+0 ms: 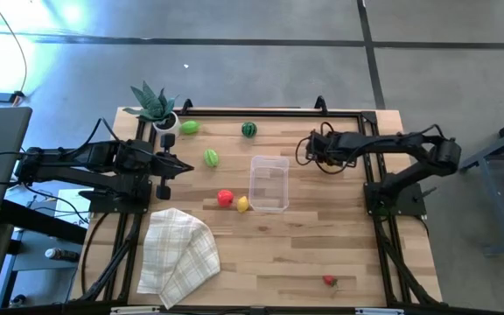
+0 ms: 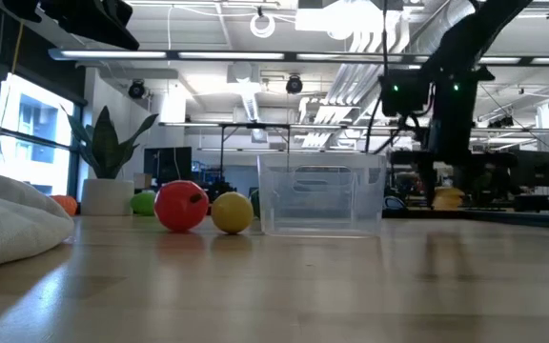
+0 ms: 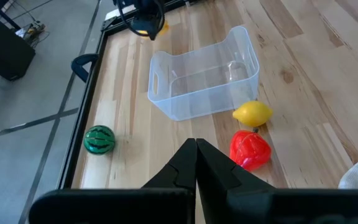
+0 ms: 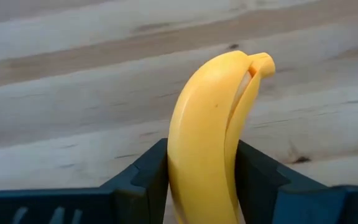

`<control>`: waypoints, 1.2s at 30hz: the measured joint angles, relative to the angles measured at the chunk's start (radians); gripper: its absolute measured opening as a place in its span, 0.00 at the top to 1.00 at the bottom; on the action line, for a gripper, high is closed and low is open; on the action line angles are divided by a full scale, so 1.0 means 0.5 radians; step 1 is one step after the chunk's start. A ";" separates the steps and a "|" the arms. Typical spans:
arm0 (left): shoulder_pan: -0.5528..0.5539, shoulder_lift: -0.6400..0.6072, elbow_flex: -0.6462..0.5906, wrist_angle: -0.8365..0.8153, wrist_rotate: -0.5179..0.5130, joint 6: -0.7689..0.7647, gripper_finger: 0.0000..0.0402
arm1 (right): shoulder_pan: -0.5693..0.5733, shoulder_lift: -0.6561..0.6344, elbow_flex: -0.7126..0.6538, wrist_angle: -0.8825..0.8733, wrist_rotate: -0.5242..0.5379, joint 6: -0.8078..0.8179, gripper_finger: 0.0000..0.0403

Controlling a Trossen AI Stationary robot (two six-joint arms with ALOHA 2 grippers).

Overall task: Pick and placing Produce into tupperware
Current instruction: Put the banana into the transparent bin

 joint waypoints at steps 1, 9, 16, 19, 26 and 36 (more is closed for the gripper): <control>0.000 0.000 0.000 0.000 0.000 0.000 1.00 | 0.030 -0.003 0.045 -0.031 0.024 -0.015 0.67; 0.000 0.000 0.000 0.000 0.000 0.000 1.00 | 0.312 -0.039 0.568 -0.387 0.215 -0.287 0.66; 0.000 0.000 0.000 0.000 0.000 0.000 1.00 | 0.622 -0.042 1.028 -0.333 0.314 -0.897 0.66; 0.000 0.000 0.000 0.000 0.000 0.000 1.00 | 0.725 -0.042 1.140 -0.186 0.295 -1.157 0.66; 0.000 0.000 0.000 0.000 0.000 0.000 1.00 | 0.843 -0.027 1.192 0.073 0.124 -1.389 0.66; 0.000 0.000 0.000 0.000 0.000 0.000 1.00 | 0.725 0.370 1.192 0.088 -0.164 -1.457 0.66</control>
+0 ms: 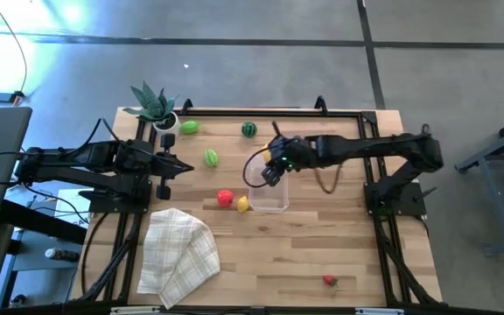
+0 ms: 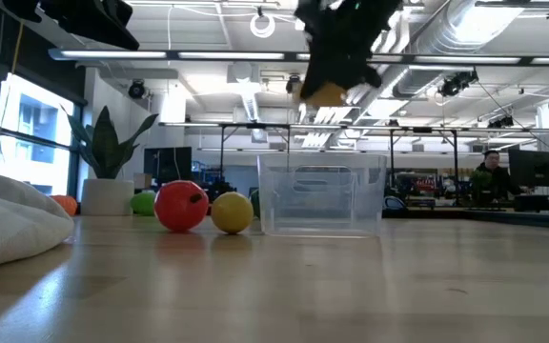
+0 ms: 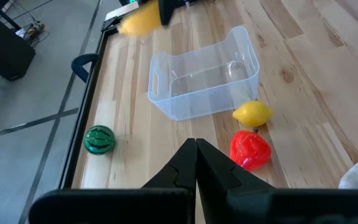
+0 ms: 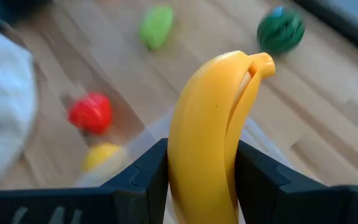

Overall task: Pick and placing Produce into tupperware
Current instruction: Put the banana into the transparent bin

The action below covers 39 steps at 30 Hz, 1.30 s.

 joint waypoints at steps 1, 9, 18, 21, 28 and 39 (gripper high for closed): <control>0.000 0.000 0.000 0.001 0.000 0.000 1.00 | -0.011 0.043 0.000 0.003 -0.033 -0.012 0.66; 0.000 0.001 0.000 0.001 0.000 0.000 1.00 | -0.045 0.306 0.000 0.002 -0.228 -0.129 0.66; 0.000 0.000 0.000 0.000 0.000 -0.001 1.00 | -0.045 0.503 0.000 -0.030 -0.289 -0.213 0.66; 0.000 0.000 0.000 0.000 0.000 -0.001 1.00 | -0.046 0.550 0.000 -0.015 -0.309 -0.219 0.66; 0.000 0.000 0.000 0.000 0.000 0.000 1.00 | -0.049 0.653 0.000 0.019 -0.337 -0.254 0.66; 0.001 0.000 0.000 0.000 0.000 0.000 1.00 | -0.111 0.703 0.000 0.039 -0.338 -0.253 0.66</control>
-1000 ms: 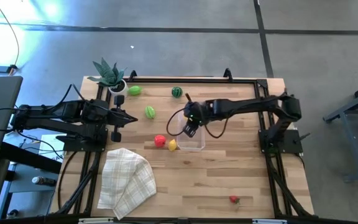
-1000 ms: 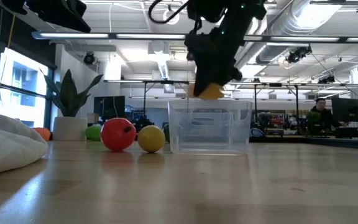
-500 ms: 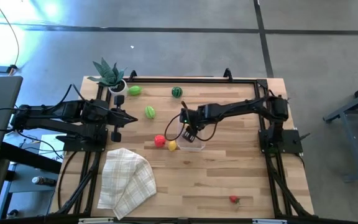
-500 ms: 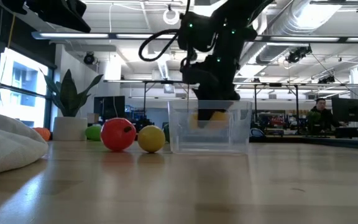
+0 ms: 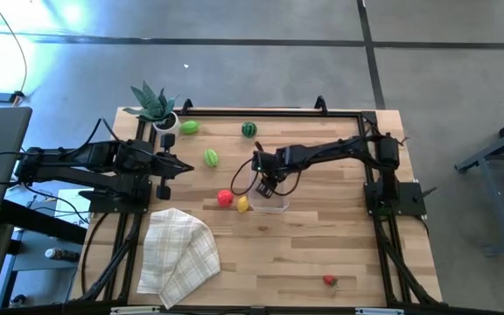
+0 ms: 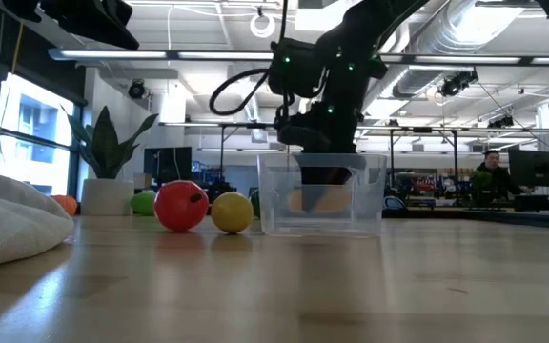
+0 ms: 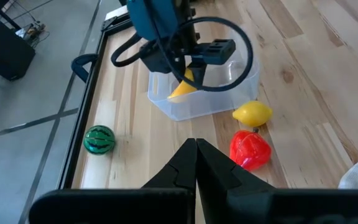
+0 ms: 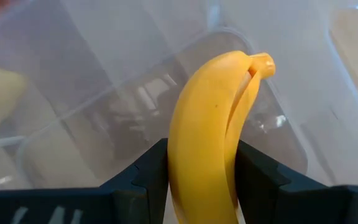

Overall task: Pick and placing Produce into tupperware
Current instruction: Put the banana into the transparent bin

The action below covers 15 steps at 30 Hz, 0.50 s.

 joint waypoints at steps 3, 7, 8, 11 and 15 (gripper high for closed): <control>0.000 0.000 0.000 0.001 0.000 0.000 1.00 | -0.013 0.013 0.001 0.008 0.000 0.017 0.66; 0.000 0.001 0.000 0.001 0.000 -0.001 1.00 | -0.018 0.052 0.000 -0.003 -0.004 0.045 0.66; -0.001 0.001 0.000 0.000 0.000 -0.001 1.00 | -0.017 0.055 -0.001 -0.015 -0.002 0.047 0.66; -0.001 0.000 0.000 0.000 0.000 0.000 1.00 | -0.017 0.066 0.001 0.006 0.003 0.054 0.66; -0.001 0.000 0.000 -0.001 0.000 0.000 1.00 | -0.017 0.066 0.001 0.027 0.007 0.055 0.65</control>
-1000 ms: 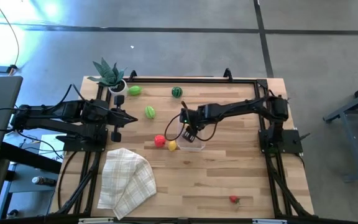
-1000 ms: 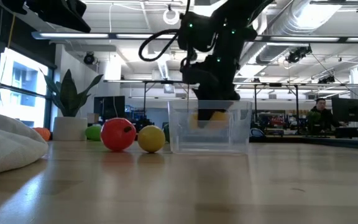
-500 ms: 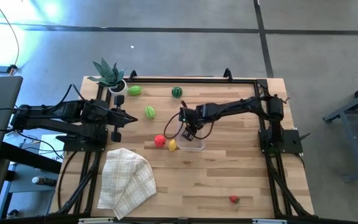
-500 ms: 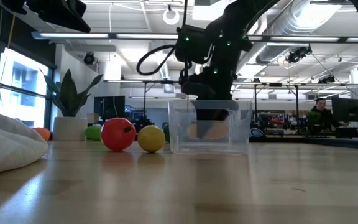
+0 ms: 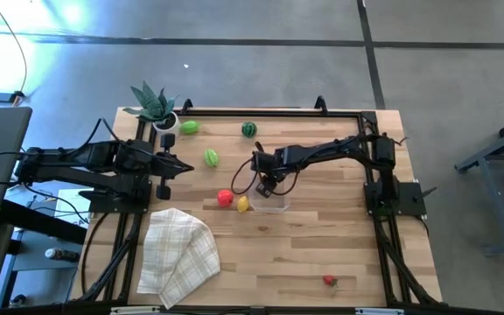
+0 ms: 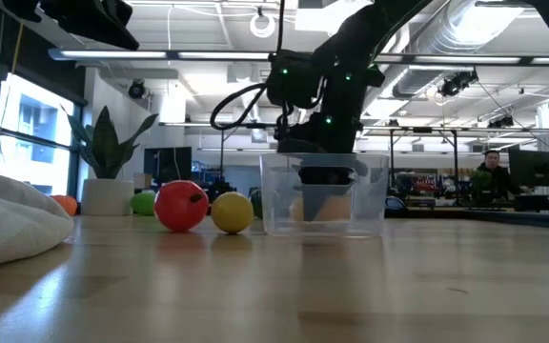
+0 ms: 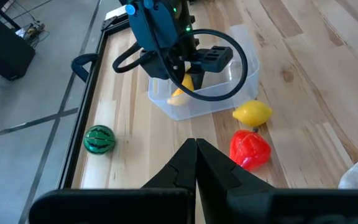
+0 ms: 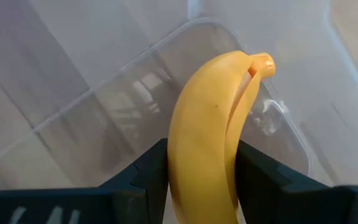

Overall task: Pick and placing Produce into tupperware
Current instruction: Put the banana into the transparent bin

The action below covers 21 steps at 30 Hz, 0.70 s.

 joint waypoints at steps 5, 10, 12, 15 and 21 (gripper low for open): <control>0.000 0.000 0.000 0.001 0.000 0.000 1.00 | -0.005 0.000 0.000 0.007 0.000 0.004 0.60; 0.000 0.000 0.000 0.001 0.000 0.000 1.00 | -0.005 0.000 0.000 0.008 0.000 -0.001 0.55; 0.000 0.000 0.000 0.001 0.000 0.000 1.00 | -0.005 0.000 0.000 0.009 -0.001 -0.001 0.54; 0.001 0.000 0.000 0.001 0.000 0.000 1.00 | -0.005 -0.009 0.007 0.003 -0.013 0.003 0.54; 0.000 0.001 0.000 0.001 0.000 -0.001 1.00 | 0.008 -0.050 0.134 -0.128 0.058 -0.001 0.54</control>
